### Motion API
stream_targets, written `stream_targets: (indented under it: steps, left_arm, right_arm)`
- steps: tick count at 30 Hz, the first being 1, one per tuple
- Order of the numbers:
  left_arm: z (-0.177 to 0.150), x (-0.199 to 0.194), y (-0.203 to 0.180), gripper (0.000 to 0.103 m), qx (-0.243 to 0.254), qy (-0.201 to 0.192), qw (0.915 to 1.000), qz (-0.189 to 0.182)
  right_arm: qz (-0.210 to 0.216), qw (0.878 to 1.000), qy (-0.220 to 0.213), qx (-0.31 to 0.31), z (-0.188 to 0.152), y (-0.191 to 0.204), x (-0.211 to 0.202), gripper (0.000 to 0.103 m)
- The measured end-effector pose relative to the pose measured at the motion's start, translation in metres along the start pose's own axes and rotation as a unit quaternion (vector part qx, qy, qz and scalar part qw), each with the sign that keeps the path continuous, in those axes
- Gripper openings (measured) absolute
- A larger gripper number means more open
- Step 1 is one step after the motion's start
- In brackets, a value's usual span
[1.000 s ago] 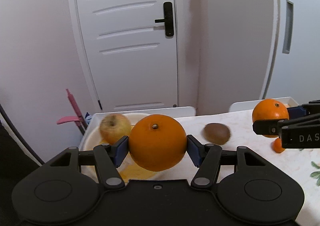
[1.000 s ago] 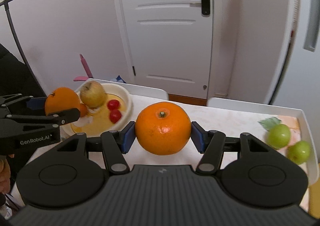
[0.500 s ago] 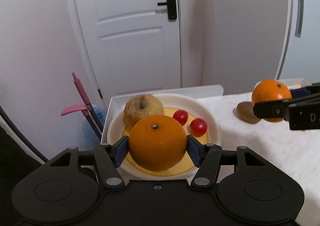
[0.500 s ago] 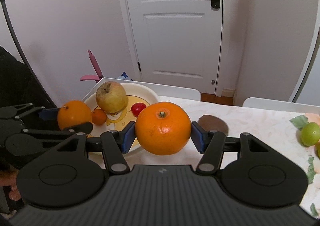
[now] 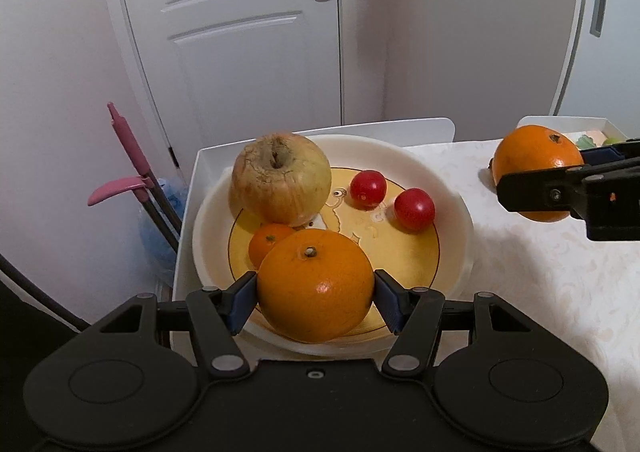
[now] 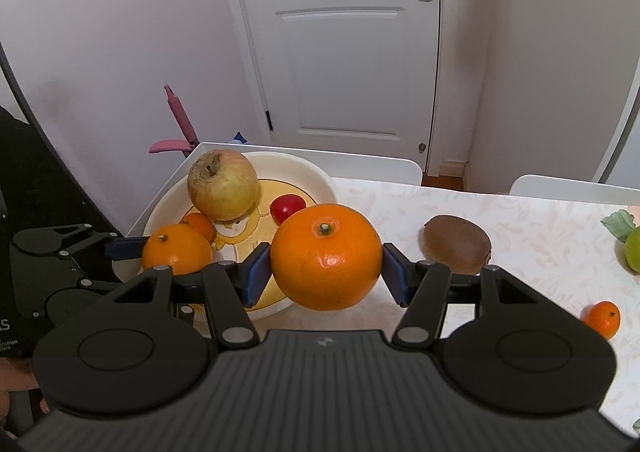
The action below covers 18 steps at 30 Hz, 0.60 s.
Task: Organize fruits
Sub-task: 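Carry the large orange to the duck plate and open the right tool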
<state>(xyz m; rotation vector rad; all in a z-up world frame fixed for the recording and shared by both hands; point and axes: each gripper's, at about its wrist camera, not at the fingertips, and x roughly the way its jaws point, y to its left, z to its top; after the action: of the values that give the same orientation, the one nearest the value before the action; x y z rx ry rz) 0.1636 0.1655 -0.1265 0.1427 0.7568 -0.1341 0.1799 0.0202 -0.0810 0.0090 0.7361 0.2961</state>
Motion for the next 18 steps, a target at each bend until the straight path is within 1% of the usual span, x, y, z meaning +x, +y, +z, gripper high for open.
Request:
stream_targets:
  steps: [2, 3, 4, 5, 7, 12, 18]
  left_arm:
    - [0.0, -0.001, 0.001, 0.068, 0.0, 0.002, 1.0, -0.003]
    - [0.0, -0.004, 0.0, 0.076, -0.001, -0.002, 1.0, -0.005]
    - [0.001, -0.008, 0.0, 0.082, -0.002, -0.009, 0.9999, -0.006]
    - [0.001, -0.011, 0.001, 0.091, -0.003, -0.013, 0.9999, -0.007]
    - [0.001, -0.017, 0.001, 0.092, -0.002, -0.02, 0.9997, -0.01]
    - [-0.004, -0.029, 0.001, 0.093, -0.002, -0.022, 0.9997, -0.01]
    - [-0.006, -0.043, 0.002, 0.093, -0.012, -0.029, 0.9995, 0.001]
  right_arm:
    - [-0.001, 1.0, 0.0, -0.001, 0.001, 0.001, -0.001, 0.074]
    - [-0.002, 1.0, 0.0, -0.001, 0.002, 0.001, -0.001, 0.074]
    - [-0.002, 1.0, -0.001, -0.002, 0.003, 0.0, -0.002, 0.074]
    - [-0.003, 1.0, -0.001, -0.003, 0.004, 0.001, -0.002, 0.074]
    - [-0.003, 1.0, -0.002, -0.005, 0.006, 0.001, -0.003, 0.074]
    - [0.003, 1.0, 0.0, -0.015, 0.01, 0.004, -0.004, 0.074]
    - [0.02, 0.999, 0.008, -0.032, 0.015, 0.011, 0.002, 0.074]
